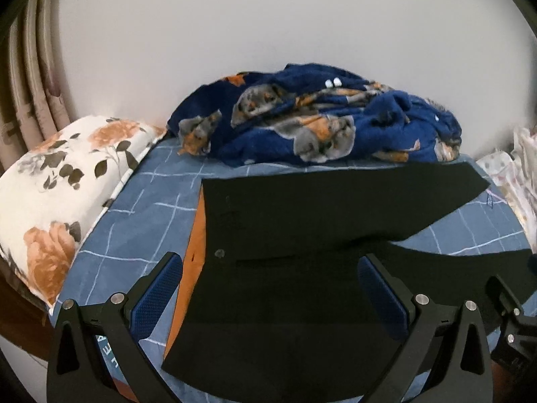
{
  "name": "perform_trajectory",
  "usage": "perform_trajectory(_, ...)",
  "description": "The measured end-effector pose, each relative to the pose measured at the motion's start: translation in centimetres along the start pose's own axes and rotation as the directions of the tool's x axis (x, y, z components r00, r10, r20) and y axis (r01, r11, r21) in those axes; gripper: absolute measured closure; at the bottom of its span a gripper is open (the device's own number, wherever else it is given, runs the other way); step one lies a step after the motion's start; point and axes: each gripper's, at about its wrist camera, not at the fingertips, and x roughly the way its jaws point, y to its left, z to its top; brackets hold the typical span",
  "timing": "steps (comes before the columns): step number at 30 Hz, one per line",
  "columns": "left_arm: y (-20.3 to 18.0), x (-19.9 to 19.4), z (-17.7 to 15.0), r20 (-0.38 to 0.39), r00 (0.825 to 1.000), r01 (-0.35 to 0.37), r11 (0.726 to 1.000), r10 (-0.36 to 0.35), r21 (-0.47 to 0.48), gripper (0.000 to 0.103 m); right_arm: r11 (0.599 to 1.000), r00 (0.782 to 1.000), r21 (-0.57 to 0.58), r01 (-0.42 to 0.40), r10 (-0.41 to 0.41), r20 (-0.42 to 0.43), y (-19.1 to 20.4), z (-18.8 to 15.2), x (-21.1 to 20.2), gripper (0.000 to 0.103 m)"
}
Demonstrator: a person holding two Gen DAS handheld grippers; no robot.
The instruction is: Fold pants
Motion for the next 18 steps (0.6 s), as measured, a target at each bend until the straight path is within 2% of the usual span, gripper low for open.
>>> perform_trajectory(3, -0.3, 0.9, -0.1, -0.036, 0.999, -0.010, 0.999, 0.011, 0.032, 0.000, 1.000, 1.000, -0.001, -0.003, 0.003, -0.007, 0.1, 0.0, 0.3, 0.000)
perform_trajectory(8, -0.4, 1.1, -0.2, -0.010, 0.999, -0.051, 0.998, 0.052, 0.046, 0.000, 1.000, 1.000, -0.009, -0.017, 0.016, -0.022, 0.5, -0.3, 0.9, 0.000)
perform_trajectory(14, 0.8, 1.9, 0.5, -0.017, 0.999, -0.050, 0.999, 0.049, -0.013, 0.000, 0.999, 0.999, -0.027, -0.030, 0.030, -0.028, 1.2, -0.3, 1.7, 0.000)
perform_trajectory(18, 1.2, 2.7, 0.9, -0.017, 0.997, -0.073, 0.997, 0.073, -0.010, 0.000, 0.999, 0.999, -0.027, -0.034, 0.033, -0.036, 1.4, 0.0, 2.3, 0.000)
